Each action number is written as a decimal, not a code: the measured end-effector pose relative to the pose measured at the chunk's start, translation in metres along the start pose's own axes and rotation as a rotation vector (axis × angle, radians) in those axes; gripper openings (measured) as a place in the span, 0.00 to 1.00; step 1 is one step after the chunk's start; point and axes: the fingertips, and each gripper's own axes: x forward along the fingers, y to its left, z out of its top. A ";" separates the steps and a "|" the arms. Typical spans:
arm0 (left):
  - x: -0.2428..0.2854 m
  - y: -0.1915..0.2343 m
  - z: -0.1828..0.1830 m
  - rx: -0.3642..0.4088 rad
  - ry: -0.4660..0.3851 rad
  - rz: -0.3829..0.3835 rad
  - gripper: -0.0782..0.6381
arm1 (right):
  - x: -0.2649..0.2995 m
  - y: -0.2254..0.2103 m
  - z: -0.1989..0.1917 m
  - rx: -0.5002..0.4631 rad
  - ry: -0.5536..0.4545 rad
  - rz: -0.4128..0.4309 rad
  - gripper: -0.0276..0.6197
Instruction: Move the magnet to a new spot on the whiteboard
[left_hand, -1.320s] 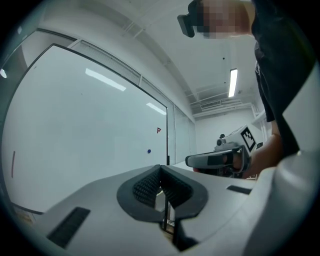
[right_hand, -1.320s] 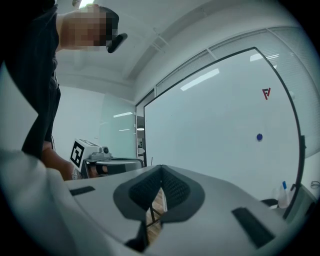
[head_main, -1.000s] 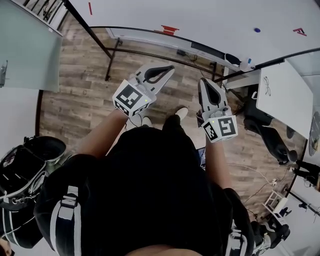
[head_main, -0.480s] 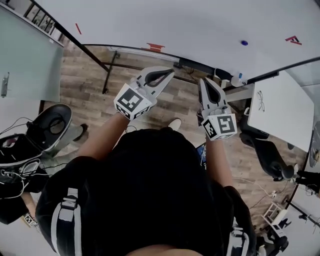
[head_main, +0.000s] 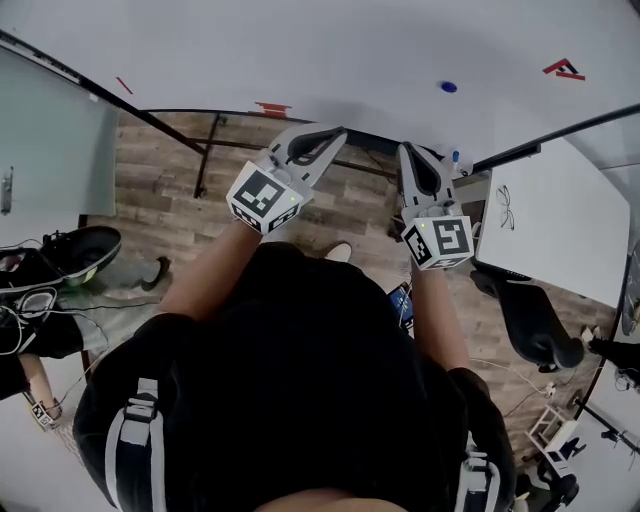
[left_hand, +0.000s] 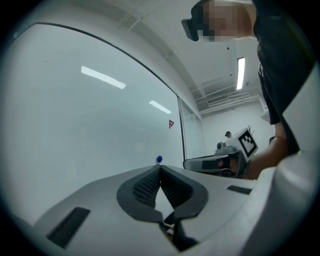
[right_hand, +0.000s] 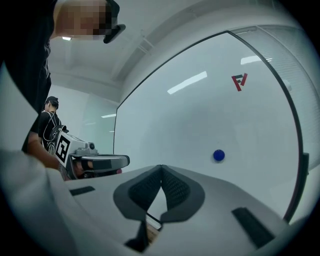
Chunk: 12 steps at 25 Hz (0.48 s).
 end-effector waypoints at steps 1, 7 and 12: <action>0.007 0.002 0.000 -0.001 0.000 0.004 0.12 | 0.003 -0.008 -0.001 0.000 0.001 -0.004 0.04; 0.037 0.016 -0.004 0.014 0.010 -0.009 0.12 | 0.020 -0.041 -0.004 -0.004 0.016 -0.055 0.04; 0.049 0.036 -0.008 0.005 0.012 -0.051 0.12 | 0.037 -0.058 -0.006 -0.011 0.024 -0.143 0.09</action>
